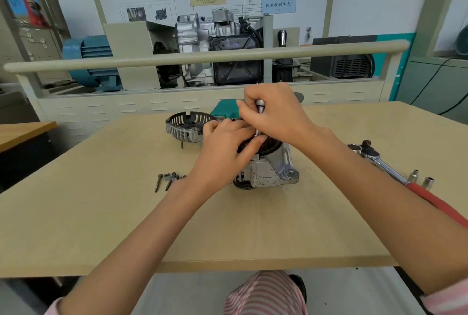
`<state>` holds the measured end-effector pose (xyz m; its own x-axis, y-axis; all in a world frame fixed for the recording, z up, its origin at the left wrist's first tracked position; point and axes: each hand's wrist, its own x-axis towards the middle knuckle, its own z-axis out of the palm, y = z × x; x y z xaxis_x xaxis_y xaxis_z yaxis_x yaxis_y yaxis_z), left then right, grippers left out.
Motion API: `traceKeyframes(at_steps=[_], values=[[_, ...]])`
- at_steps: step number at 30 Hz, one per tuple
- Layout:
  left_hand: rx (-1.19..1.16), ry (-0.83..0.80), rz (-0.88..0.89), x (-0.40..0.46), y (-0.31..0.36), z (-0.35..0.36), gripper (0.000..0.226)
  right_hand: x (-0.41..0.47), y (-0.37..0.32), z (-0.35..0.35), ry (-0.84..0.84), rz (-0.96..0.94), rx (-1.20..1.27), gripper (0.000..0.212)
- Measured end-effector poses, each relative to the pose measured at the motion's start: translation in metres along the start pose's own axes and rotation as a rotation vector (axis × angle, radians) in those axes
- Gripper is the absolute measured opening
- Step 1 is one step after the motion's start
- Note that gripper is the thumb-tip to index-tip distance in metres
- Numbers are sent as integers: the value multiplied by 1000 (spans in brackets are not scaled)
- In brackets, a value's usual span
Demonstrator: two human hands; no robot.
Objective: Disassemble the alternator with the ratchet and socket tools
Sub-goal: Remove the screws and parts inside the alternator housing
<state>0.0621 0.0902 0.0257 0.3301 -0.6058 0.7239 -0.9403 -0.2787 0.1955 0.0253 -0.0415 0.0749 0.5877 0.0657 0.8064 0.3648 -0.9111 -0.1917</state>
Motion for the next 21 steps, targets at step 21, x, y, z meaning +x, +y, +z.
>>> traceKeyframes(at_steps=[21], values=[[-395, -5, -172, 3, 10, -9, 12, -3, -11, -5, -15, -79, -70, 34]])
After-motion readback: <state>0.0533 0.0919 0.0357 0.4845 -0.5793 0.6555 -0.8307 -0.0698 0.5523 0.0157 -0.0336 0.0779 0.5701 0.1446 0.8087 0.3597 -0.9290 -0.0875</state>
